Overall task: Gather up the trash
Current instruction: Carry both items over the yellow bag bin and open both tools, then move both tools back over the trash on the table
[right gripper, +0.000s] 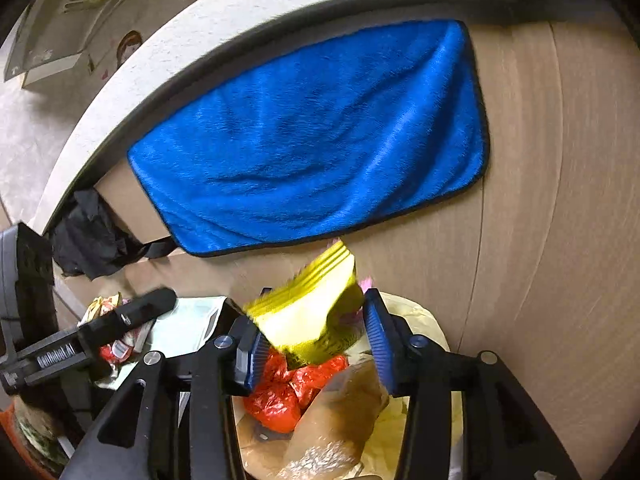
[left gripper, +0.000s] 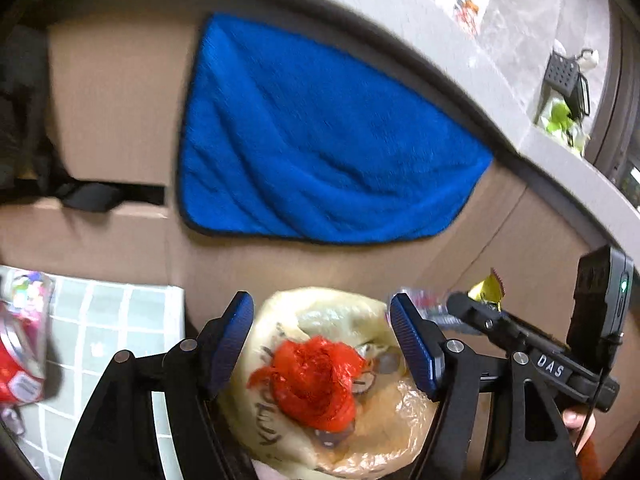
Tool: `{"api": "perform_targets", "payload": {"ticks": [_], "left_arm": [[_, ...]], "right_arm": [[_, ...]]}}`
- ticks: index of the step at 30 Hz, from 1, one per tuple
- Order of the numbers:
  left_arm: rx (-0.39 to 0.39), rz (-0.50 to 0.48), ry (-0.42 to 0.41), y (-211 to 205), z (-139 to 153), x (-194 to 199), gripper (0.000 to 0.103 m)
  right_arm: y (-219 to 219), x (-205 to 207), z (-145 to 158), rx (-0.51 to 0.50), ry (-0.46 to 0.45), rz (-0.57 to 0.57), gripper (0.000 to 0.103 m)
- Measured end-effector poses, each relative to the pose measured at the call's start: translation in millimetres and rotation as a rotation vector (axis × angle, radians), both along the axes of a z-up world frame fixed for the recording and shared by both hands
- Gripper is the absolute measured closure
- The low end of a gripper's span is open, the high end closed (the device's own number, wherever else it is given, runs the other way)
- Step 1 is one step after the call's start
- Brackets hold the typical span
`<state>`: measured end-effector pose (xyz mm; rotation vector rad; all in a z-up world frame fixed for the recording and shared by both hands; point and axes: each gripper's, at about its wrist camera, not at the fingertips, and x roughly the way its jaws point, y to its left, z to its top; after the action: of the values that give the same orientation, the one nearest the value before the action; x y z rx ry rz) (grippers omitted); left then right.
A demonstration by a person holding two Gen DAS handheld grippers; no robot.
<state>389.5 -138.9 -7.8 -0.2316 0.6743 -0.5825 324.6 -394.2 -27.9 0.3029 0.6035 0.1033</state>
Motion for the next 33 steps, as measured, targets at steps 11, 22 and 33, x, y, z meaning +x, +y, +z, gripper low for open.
{"api": "perform_targets", "payload": {"ticks": [11, 22, 33], "left_arm": [[0.002, 0.188, -0.004, 106, 4, -32, 0.032], [0.104, 0.392, -0.061, 213, -13, -71, 0.032], [0.089, 0.511, -0.021, 300, -36, -93, 0.032]], "right_arm": [[23, 2, 4, -0.025, 0.025, 0.0, 0.053], [85, -17, 37, -0.121, -0.074, 0.078, 0.053], [141, -20, 34, -0.128, -0.051, 0.122, 0.06]]}}
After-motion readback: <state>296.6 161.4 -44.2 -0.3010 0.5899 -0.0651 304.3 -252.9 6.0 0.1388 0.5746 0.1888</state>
